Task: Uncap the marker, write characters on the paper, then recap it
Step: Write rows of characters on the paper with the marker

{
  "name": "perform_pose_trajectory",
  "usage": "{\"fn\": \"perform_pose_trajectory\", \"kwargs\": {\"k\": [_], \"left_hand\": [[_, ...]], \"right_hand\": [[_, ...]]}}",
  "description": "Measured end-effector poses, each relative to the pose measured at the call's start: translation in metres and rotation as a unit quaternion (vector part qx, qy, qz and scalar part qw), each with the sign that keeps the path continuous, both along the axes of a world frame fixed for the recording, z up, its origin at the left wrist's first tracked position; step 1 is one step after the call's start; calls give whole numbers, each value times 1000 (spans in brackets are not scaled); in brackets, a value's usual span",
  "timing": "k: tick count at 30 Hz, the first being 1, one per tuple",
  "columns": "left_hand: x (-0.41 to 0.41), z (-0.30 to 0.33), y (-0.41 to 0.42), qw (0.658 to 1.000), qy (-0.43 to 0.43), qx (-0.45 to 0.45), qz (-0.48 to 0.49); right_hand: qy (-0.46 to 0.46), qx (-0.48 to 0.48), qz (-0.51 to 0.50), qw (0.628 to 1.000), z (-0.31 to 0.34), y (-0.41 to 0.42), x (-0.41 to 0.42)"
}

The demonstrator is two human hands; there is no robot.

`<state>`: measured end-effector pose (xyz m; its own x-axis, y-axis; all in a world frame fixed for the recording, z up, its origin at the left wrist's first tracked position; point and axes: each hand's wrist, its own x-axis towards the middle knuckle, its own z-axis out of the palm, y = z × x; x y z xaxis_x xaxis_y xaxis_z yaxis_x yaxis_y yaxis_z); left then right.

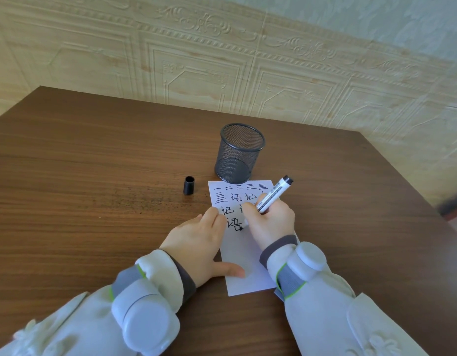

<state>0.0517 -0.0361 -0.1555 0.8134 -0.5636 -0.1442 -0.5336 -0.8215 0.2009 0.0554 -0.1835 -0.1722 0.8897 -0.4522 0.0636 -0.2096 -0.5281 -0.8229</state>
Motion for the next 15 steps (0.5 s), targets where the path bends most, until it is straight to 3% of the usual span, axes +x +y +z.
{"fn": "perform_pose_trajectory", "kwargs": {"k": [15], "left_hand": [[3,-2,0,999,31,-21,0]], "right_hand": [[-33,90,-54,994,6,-32,7]]}}
